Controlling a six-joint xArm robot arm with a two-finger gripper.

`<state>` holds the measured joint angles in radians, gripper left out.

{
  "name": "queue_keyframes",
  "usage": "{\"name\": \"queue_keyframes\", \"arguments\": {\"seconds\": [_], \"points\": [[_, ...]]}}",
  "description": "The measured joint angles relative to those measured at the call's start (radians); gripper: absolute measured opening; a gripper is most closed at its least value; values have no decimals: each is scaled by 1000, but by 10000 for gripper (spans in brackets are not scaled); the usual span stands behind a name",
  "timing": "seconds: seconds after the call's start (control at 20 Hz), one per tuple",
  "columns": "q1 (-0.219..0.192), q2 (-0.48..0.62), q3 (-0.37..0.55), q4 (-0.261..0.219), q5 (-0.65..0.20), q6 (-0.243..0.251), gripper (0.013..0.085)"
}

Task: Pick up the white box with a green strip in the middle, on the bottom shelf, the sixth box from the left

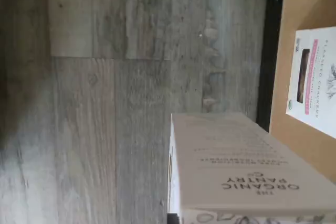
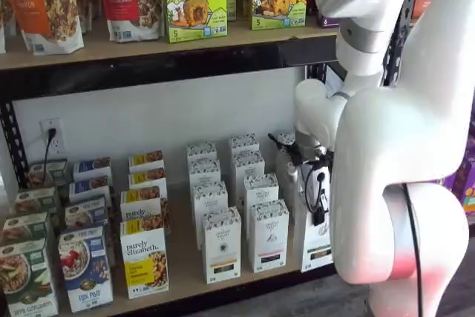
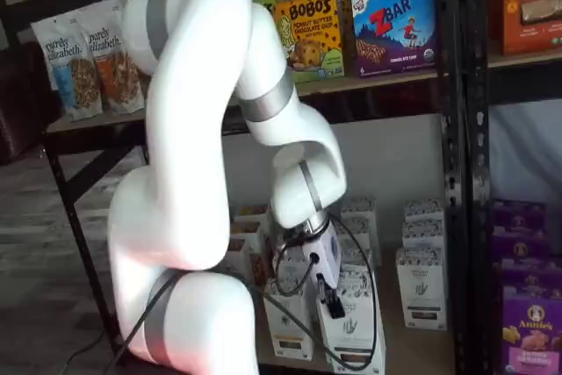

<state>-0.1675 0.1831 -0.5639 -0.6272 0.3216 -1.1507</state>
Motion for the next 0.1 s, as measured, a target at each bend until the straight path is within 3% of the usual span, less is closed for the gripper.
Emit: {"name": "queue_keyframes", "arguments": {"seconds": [0.1], "points": [[2, -42, 23, 40, 19, -39, 530]]}}
